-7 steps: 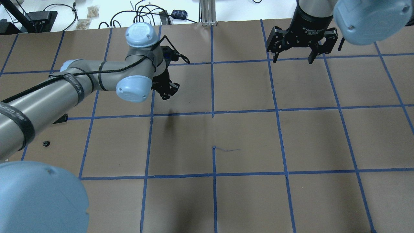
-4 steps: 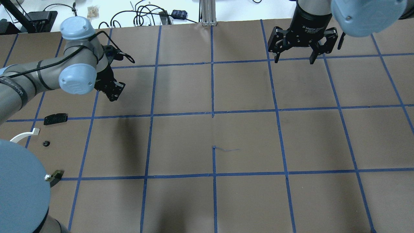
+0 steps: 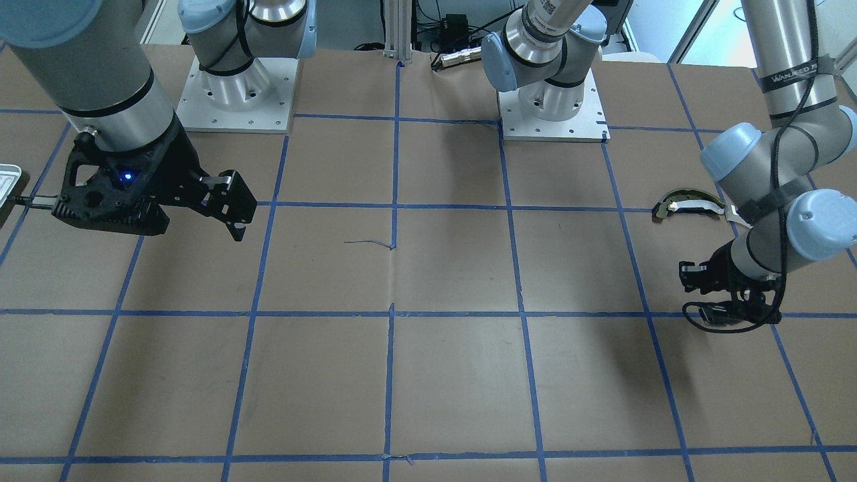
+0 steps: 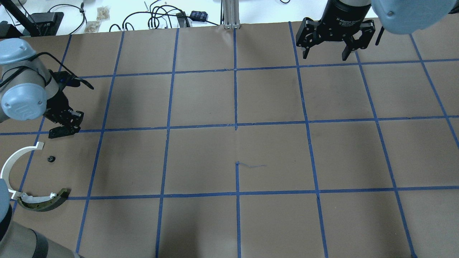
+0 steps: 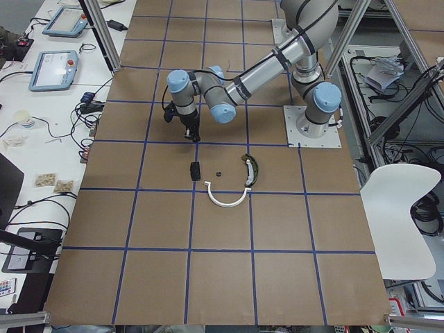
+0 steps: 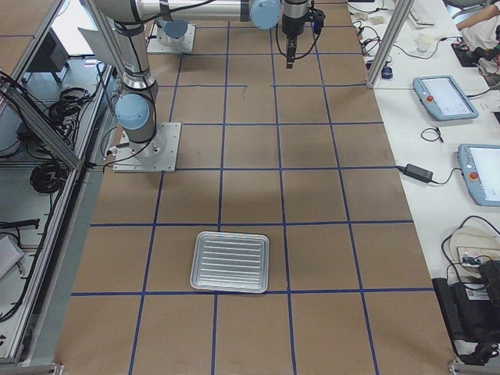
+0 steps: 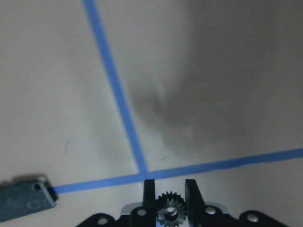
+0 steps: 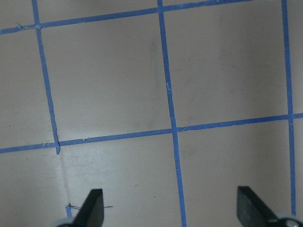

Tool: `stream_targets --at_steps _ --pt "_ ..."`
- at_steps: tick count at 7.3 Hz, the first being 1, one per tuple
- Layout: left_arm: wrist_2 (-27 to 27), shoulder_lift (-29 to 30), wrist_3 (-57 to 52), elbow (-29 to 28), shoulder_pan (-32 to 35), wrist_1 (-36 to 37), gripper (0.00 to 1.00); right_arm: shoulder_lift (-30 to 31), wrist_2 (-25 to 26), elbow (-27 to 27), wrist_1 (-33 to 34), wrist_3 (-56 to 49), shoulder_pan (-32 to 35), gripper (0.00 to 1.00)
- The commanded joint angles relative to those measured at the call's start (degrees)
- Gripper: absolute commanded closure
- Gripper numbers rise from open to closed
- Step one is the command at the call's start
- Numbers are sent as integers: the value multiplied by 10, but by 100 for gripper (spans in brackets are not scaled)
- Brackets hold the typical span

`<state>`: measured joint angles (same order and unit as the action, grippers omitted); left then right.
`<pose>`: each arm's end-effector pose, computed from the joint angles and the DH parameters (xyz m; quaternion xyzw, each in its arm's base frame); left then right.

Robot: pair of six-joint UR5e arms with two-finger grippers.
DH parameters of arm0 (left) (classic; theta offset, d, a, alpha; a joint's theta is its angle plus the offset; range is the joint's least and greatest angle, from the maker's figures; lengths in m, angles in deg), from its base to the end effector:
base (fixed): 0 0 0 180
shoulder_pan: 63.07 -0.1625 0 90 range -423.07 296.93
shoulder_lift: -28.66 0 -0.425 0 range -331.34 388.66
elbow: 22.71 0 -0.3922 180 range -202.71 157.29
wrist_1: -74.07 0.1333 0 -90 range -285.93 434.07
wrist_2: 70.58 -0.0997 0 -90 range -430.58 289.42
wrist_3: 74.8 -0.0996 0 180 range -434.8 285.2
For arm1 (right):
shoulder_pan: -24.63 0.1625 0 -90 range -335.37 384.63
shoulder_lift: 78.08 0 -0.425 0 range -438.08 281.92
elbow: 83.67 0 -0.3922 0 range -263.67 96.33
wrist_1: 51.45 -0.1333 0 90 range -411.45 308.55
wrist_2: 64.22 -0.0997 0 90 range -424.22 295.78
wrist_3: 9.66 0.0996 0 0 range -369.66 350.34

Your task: Place bearing gear from tray to pile

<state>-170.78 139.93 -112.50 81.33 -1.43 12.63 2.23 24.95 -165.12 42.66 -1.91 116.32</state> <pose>0.1650 -0.5492 0.2228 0.0862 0.9906 0.0975 0.0424 0.1514 -0.5642 0.4793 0.0527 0.9983 -0.0252 0.0093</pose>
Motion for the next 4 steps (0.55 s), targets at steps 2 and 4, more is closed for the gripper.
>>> stream_targets --at_steps 2,4 --pt "-10 6 -58 18 -74 2 100 -7 0 3 20 -4 3 0" --pt "-10 13 -55 23 -75 3 100 -3 7 -7 18 -5 3 0"
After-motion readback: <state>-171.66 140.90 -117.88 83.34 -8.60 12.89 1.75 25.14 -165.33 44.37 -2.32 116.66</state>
